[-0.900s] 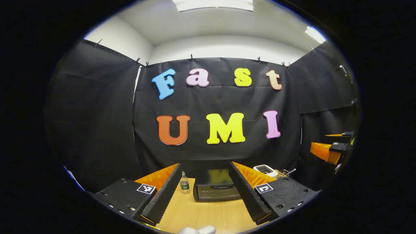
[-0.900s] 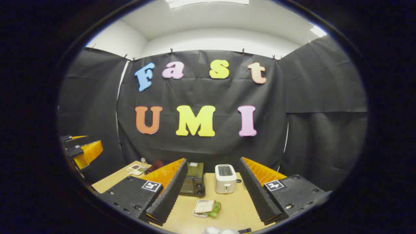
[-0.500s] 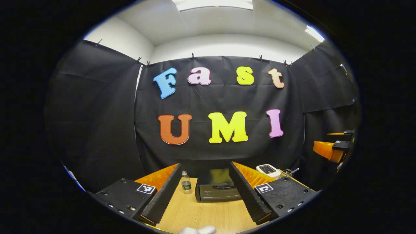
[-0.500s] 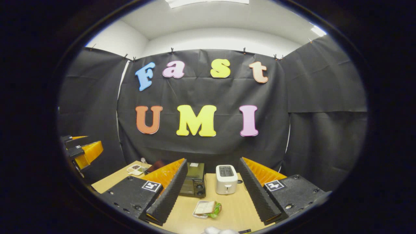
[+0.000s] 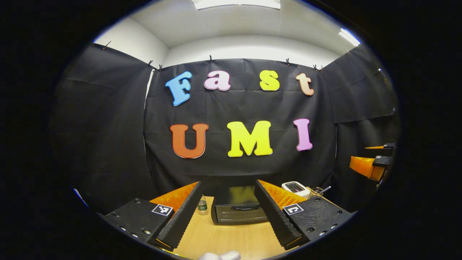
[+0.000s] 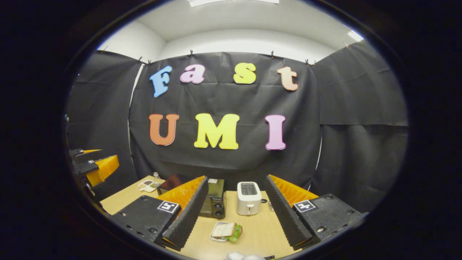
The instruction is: Open the electric oven with the left hand, put the food in, and close the electric oven.
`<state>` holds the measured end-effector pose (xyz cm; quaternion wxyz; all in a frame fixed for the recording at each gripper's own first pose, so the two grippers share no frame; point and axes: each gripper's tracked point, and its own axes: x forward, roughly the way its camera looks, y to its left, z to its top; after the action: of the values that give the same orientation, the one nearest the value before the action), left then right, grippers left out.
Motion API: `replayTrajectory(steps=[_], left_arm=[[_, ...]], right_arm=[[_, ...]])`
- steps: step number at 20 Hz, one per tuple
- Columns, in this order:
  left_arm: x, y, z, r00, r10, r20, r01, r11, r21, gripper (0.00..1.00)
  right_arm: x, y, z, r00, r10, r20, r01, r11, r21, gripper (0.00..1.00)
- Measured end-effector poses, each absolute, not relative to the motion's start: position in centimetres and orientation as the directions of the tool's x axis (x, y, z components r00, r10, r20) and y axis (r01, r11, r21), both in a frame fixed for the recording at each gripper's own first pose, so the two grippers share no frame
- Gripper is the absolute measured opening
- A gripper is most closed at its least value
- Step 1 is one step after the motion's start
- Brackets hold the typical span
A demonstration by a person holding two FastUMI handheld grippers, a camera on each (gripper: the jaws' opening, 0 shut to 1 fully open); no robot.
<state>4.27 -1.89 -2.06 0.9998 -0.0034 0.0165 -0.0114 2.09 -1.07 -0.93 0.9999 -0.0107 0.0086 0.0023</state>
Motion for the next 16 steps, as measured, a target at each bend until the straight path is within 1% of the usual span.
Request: replayTrajectory(steps=[4, 7, 8, 9, 10, 14, 15, 16], left_arm=[[7.6, -4.1, -4.3, 0.998, -0.047, -0.048, 0.046, 0.999, -0.017, 0.95], [11.2, -6.4, -7.4, 0.995, -0.066, -0.068, 0.064, 0.997, -0.035, 0.95], [12.5, -7.1, -8.5, 0.994, -0.074, -0.086, 0.070, 0.997, -0.044, 0.95], [13.7, -7.7, -9.7, 0.992, -0.079, -0.097, 0.074, 0.996, -0.050, 0.95], [14.9, -8.4, -11.1, 0.990, -0.081, -0.116, 0.076, 0.996, -0.051, 0.95], [20.3, -9.9, -17.2, 0.978, -0.061, -0.201, 0.060, 0.998, -0.013, 0.95], [21.7, -10.2, -18.6, 0.975, -0.056, -0.216, 0.057, 0.998, 0.001, 0.95], [22.9, -10.4, -19.9, 0.970, -0.051, -0.238, 0.055, 0.998, 0.010, 0.95]], right_arm=[[2.7, -3.0, -0.3, 1.000, -0.006, -0.007, 0.006, 0.999, -0.034, 0.91], [3.3, -5.1, -0.4, 0.999, -0.031, -0.017, 0.030, 0.998, -0.049, 0.91], [3.5, -6.0, -0.5, 0.999, -0.044, -0.022, 0.042, 0.997, -0.058, 1.00], [3.6, -6.7, -0.6, 0.998, -0.056, -0.027, 0.054, 0.996, -0.066, 1.00], [3.8, -7.5, -0.9, 0.997, -0.067, -0.035, 0.065, 0.995, -0.072, 0.91], [4.9, -10.0, -2.0, 0.991, -0.108, -0.075, 0.101, 0.990, -0.093, 0.91], [5.1, -10.4, -2.5, 0.990, -0.112, -0.088, 0.103, 0.990, -0.096, 1.00], [5.3, -10.7, -2.9, 0.988, -0.117, -0.099, 0.107, 0.989, -0.097, 1.00]])
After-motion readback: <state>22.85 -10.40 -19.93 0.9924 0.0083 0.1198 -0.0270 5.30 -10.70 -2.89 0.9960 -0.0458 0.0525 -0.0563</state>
